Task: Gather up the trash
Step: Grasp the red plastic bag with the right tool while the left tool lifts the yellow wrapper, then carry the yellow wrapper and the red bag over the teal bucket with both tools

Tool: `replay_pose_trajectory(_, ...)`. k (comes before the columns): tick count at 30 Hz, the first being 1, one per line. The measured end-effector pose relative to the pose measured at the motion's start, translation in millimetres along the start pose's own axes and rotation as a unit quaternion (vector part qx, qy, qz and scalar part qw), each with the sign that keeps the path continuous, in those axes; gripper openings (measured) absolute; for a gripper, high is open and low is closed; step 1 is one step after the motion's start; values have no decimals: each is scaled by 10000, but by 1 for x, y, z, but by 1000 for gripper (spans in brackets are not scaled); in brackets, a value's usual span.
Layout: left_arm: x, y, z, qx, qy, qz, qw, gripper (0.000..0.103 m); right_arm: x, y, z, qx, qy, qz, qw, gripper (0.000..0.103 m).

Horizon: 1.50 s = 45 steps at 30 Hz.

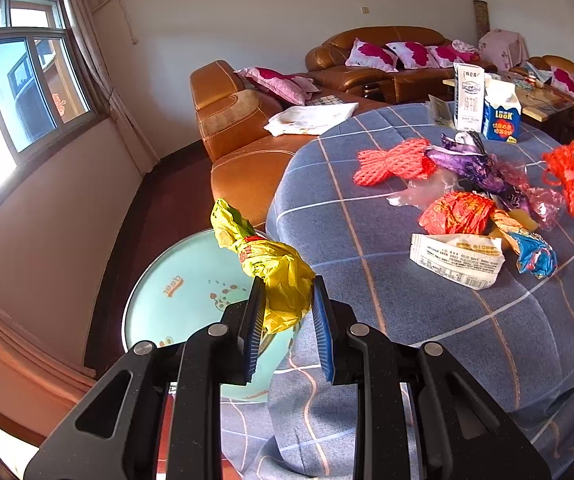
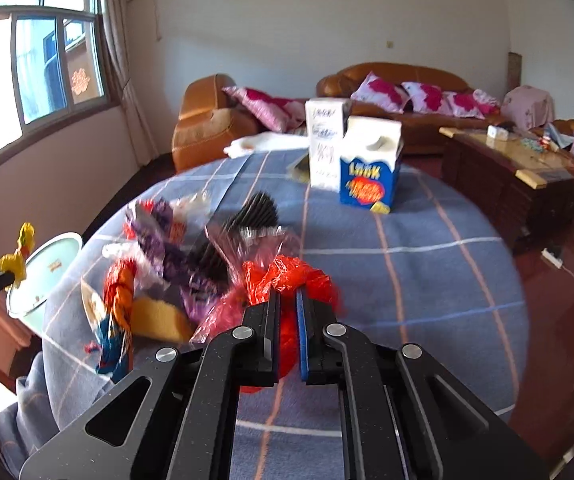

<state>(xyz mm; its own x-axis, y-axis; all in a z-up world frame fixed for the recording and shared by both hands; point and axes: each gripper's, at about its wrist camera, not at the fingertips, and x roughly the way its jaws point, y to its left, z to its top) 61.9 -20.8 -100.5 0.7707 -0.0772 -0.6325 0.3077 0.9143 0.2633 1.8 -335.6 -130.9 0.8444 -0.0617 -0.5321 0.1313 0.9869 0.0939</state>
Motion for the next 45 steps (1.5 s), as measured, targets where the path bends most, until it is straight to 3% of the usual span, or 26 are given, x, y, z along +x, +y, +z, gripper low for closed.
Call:
replay_pose_trajectory(10,-2,34,8,-265,-108,347,9990,23,-2,19,43,-115,-475,6,9988,7)
replay_pose_trajectory(25,10,81,3,-557,-61,898,9944,23,56,132,94,-732,-705,907,9907,7)
replay_pose_trajectory(38,22,109,-2,-893,-51,1319,9872,24,108,241,100,-1252,-607,1629,9768,7)
replay_pose_trajectory(45,27,114,-2,-919,-32,1550,9836,24,121,270,89,-1665,-659,1855,9662,7)
